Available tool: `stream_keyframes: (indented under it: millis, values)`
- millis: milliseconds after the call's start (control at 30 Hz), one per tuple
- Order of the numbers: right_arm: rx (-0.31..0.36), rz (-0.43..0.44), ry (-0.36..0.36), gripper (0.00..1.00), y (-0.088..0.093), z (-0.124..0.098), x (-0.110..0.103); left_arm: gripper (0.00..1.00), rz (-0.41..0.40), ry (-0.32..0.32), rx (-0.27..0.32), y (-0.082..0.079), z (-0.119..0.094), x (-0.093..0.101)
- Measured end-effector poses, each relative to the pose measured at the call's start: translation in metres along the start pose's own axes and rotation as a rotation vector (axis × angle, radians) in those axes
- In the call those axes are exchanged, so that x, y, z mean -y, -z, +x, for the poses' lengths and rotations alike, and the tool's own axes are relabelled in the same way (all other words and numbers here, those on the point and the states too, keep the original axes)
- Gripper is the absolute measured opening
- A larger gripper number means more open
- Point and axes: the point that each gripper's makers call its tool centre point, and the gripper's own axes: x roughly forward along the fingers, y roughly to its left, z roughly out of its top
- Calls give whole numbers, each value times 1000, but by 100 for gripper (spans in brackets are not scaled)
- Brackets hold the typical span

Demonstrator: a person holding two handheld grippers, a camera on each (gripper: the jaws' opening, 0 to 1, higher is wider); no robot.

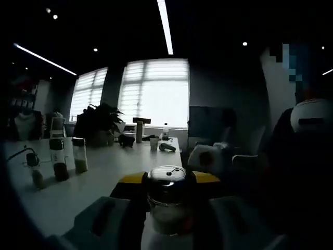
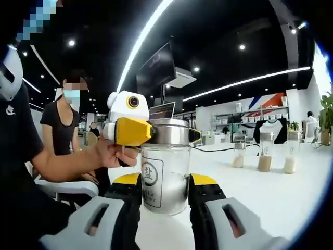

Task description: Rotate the seasoning bottle until the label or dispensing opening points toward the visible target arrow and the bottle remains upright within the marked orientation range

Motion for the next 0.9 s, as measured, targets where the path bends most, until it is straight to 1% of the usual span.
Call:
stream_keyframes:
  millis: [67,133,167,233,300,333,400,500,633,733,833,867,900]
  values:
    - [11,2,12,33,-2,-1,0,34,16,-9,16,-2,1,2]
    - [48,12,40,33,-8,-1,4,34,12,-48,50,-9,1,-1]
    - [63,13,70,32,-11,-1,8,34,6,-83,68,-12,1,-4]
    - [64,4,113,32,-11,-2,13,34,-3,-133,75,-12,2,-9]
    - [66,-22,169,32,-12,-3,18,35,-11,-179,94,-12,3,-11]
    - [72,-33,194,32,-14,-3,21,35,-26,-208,111,-14,3,-13]
    - [91,-28,222,32,-17,-3,22,35,-50,-239,141,-16,4,-15]
    - [107,-31,275,32,-19,-4,26,36,-100,-259,162,-15,5,-16]
    - [103,-16,303,32,-17,-3,28,36,-77,-302,152,-14,7,-18]
    - [87,-25,327,32,-15,-2,30,36,-45,-349,132,-11,7,-20]
    - [80,-18,344,32,-13,-2,32,35,-7,-373,118,-10,7,-21]
    - [78,-16,345,32,-13,-1,32,35,4,-378,110,-10,6,-21]
    - [69,-8,338,33,-11,1,33,35,30,-386,84,-7,6,-22]
